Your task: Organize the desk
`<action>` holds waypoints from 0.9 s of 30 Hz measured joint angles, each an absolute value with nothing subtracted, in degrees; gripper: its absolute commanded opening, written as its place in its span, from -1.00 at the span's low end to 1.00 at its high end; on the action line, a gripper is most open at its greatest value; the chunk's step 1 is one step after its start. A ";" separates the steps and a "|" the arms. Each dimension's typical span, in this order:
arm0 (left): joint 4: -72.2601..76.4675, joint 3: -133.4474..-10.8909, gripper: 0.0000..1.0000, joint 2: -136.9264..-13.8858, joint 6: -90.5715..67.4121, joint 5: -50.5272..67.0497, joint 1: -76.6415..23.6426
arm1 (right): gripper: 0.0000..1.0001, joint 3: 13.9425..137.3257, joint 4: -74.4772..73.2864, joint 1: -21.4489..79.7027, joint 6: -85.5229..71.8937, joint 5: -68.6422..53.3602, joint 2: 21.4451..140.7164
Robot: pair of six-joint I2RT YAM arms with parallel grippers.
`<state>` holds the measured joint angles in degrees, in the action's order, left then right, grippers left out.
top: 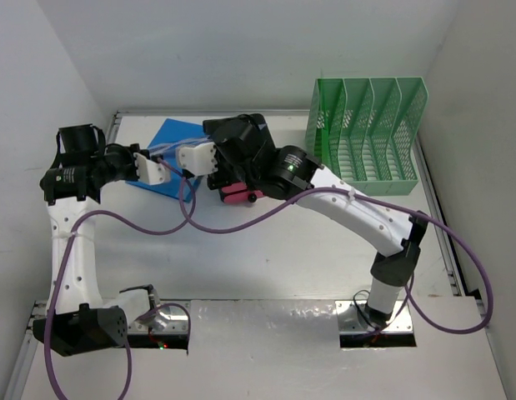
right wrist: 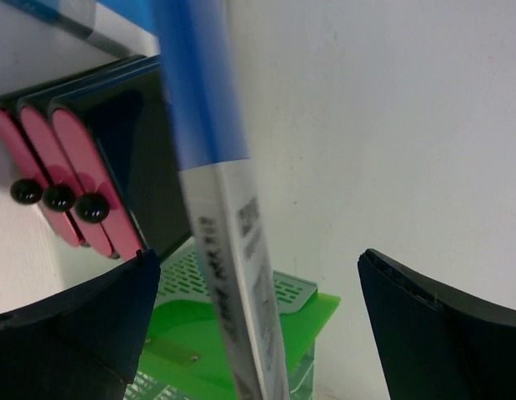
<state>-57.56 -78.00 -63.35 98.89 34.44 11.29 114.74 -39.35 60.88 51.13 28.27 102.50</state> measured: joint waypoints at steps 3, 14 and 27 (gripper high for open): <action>-56.05 -78.00 -1.00 -63.35 98.39 34.76 10.85 | 0.98 116.92 -43.81 62.85 50.87 29.23 102.45; -52.88 -77.91 -1.00 -63.33 97.12 37.36 8.32 | 0.98 104.77 -43.24 66.63 47.72 26.41 88.58; -52.49 -77.76 -1.00 -63.33 96.73 37.43 8.29 | 0.98 102.32 -44.47 66.54 45.82 26.48 82.76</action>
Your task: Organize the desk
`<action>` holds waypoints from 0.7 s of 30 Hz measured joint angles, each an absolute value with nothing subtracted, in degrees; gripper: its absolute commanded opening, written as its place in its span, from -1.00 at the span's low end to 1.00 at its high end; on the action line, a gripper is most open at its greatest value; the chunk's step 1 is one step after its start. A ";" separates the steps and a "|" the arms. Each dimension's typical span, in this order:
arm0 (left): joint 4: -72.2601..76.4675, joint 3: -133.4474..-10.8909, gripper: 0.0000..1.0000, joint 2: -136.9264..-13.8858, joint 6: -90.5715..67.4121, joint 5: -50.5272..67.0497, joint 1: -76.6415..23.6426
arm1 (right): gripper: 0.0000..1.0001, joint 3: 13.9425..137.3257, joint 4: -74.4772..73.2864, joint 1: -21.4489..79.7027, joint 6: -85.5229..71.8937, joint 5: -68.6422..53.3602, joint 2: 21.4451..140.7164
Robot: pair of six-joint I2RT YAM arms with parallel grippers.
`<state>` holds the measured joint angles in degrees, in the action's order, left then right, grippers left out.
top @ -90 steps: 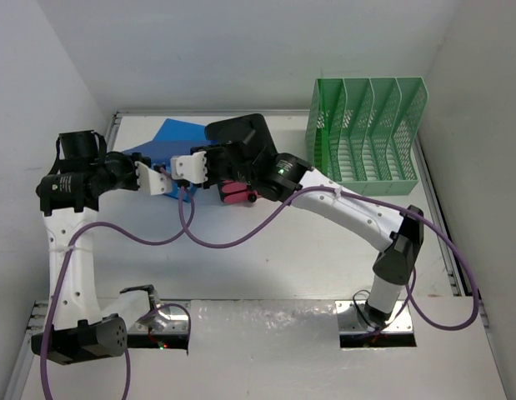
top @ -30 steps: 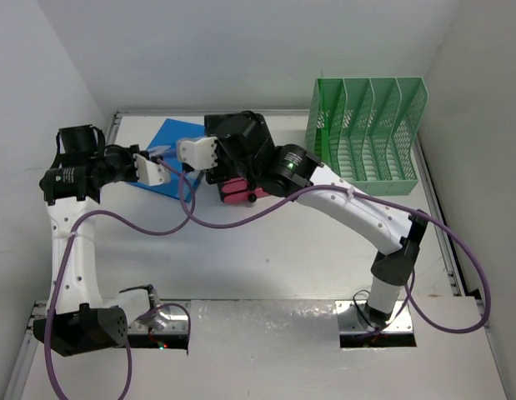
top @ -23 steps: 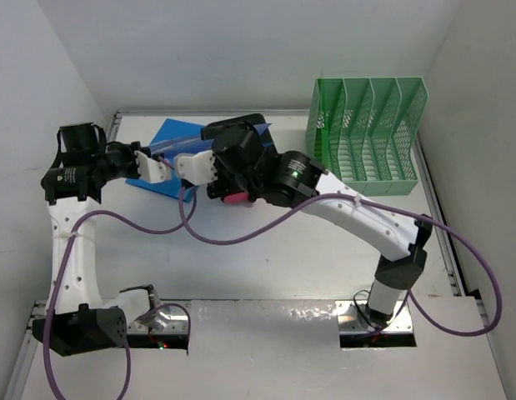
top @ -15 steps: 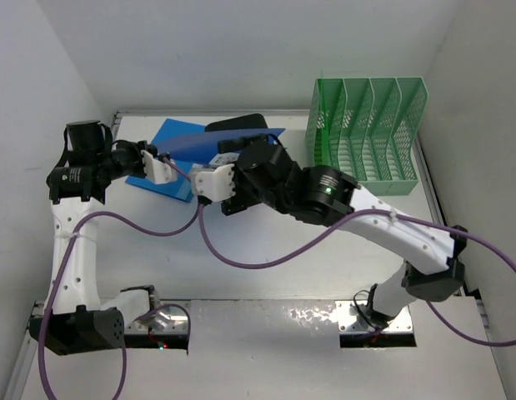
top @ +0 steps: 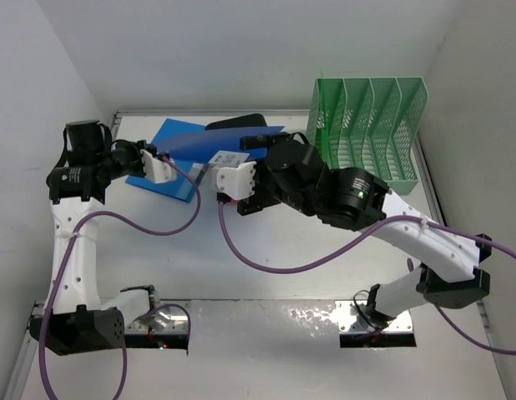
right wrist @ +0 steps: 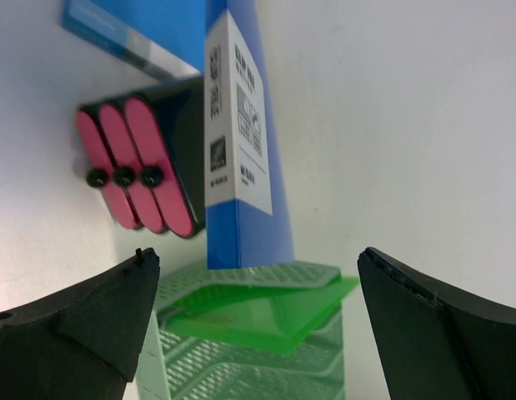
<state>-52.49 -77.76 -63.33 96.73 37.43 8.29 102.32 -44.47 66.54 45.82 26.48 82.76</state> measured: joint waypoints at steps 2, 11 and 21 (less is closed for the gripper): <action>-52.36 -77.58 -1.00 -63.33 96.53 37.30 8.29 | 0.98 104.01 -45.12 66.92 44.64 24.36 83.26; -51.55 -77.12 -1.00 -63.37 95.46 36.18 8.29 | 0.98 128.35 -50.15 69.80 47.59 21.98 101.32; -52.12 -76.82 -1.00 -63.70 96.62 34.76 8.38 | 0.76 126.06 -50.72 68.18 53.69 25.67 111.42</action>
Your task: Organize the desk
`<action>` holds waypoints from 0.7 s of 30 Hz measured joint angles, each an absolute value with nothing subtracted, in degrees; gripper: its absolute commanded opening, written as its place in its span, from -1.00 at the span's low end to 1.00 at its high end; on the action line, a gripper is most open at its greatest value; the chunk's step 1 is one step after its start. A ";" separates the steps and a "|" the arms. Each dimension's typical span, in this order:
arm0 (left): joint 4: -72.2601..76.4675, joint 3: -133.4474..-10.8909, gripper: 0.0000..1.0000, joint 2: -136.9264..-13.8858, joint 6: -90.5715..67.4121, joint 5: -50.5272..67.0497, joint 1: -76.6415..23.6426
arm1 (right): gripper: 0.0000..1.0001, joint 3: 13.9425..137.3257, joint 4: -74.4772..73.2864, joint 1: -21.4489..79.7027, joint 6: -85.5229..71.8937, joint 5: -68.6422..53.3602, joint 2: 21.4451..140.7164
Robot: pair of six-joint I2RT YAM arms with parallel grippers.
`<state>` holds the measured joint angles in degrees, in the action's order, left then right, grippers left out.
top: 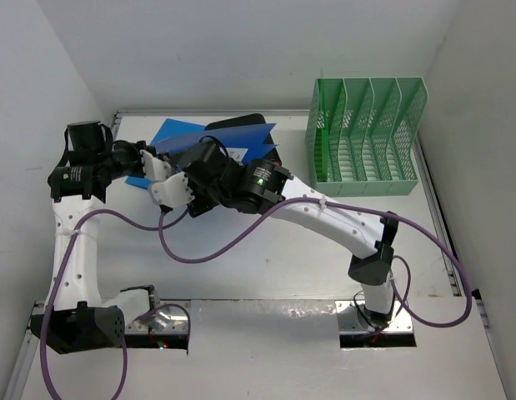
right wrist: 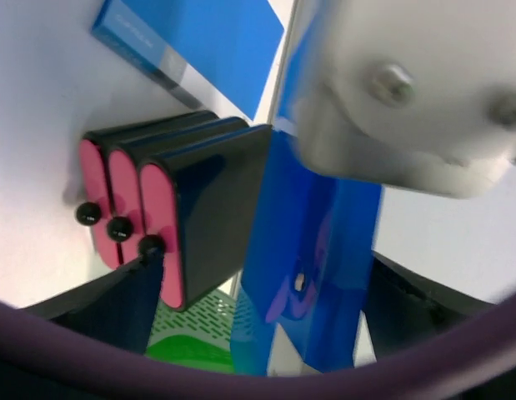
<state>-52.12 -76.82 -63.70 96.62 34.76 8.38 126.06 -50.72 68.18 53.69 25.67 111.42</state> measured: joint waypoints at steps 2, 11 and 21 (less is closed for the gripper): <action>-52.75 -76.82 -1.00 -63.86 97.34 34.57 8.36 | 0.45 126.08 -50.04 67.02 53.82 25.23 111.44; -57.80 -75.75 -1.00 -64.07 103.57 33.12 8.64 | -0.49 120.53 -44.53 61.04 50.24 19.07 108.73; -60.55 -75.75 -1.00 -64.07 105.95 35.62 8.80 | -0.17 118.80 -43.88 60.71 48.42 14.70 108.42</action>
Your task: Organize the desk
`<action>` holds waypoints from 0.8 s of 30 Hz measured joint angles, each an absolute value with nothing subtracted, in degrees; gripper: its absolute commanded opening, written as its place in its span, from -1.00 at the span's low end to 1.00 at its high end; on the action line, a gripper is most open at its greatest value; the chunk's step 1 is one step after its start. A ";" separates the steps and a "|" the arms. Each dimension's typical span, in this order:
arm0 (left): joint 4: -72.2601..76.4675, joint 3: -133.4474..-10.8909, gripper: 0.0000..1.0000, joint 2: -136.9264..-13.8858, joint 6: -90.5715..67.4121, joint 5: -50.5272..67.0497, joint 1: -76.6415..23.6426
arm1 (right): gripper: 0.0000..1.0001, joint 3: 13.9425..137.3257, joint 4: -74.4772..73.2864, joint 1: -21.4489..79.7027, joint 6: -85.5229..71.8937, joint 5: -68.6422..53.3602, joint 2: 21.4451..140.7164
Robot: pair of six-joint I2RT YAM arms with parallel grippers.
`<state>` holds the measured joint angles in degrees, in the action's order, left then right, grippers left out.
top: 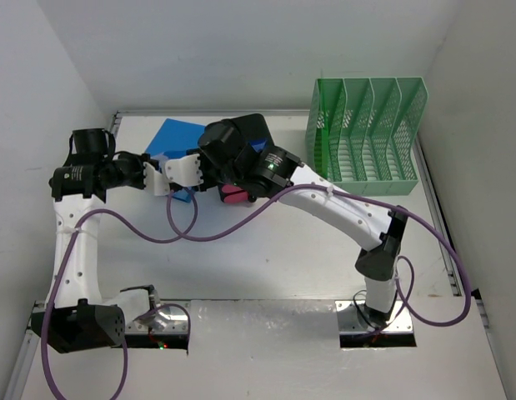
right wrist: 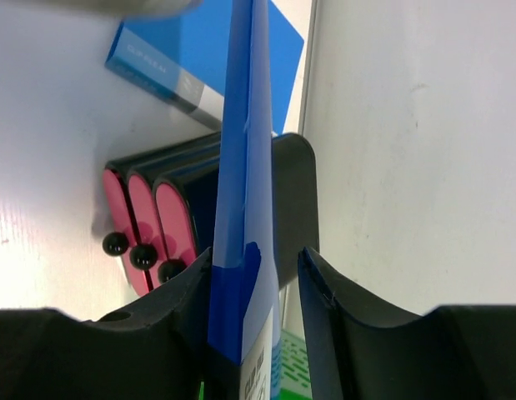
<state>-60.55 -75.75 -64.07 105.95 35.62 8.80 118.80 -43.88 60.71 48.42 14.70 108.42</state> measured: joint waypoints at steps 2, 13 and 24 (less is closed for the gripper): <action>-60.69 -75.75 -1.00 -64.07 106.28 36.71 8.80 | -0.18 119.90 -43.86 60.66 48.07 13.74 109.10; -60.18 -75.75 -1.00 -64.69 108.14 38.48 9.69 | -1.00 117.71 -38.81 60.75 47.90 13.67 110.08; -61.54 -76.09 0.99 -65.01 105.78 40.56 8.99 | -1.00 105.54 -25.58 60.71 46.28 14.31 104.25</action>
